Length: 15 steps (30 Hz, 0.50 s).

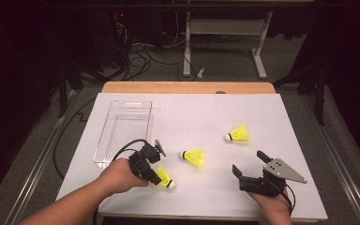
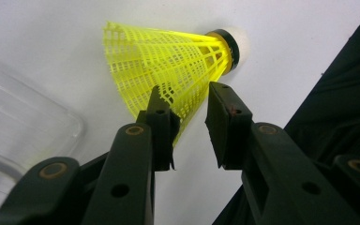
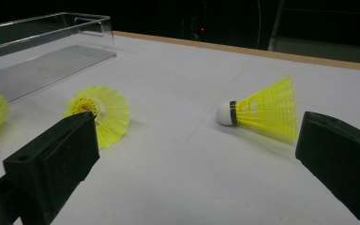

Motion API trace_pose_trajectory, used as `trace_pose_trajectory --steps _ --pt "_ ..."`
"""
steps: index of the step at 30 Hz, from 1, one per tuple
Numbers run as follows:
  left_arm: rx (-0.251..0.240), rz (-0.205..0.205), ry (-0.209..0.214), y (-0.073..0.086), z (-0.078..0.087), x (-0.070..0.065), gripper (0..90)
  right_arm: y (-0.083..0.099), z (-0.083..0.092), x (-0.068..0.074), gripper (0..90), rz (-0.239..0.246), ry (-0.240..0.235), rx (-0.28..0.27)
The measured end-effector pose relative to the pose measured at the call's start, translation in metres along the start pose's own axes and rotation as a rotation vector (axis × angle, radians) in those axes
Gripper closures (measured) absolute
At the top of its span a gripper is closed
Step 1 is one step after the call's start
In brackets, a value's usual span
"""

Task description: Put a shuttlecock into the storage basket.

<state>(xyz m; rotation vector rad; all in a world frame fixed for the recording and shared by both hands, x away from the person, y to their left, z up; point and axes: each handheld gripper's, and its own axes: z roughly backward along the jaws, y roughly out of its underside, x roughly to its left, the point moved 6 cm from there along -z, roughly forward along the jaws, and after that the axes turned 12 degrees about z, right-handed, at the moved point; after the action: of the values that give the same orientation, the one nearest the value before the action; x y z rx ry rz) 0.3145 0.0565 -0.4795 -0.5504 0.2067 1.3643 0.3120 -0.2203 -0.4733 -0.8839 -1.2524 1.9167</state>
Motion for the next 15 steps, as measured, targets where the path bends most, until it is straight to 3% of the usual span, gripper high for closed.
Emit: trace_pose_trajectory --steps 10,15 --pt "0.025 0.005 0.035 0.0031 0.0031 0.0021 81.8 0.0001 -0.0003 0.0003 0.1 0.002 0.003 0.001" --pt "0.044 -0.012 0.05 0.0057 0.0049 0.0016 86.2 0.0003 -0.0002 0.0 0.2 0.002 0.005 0.001"
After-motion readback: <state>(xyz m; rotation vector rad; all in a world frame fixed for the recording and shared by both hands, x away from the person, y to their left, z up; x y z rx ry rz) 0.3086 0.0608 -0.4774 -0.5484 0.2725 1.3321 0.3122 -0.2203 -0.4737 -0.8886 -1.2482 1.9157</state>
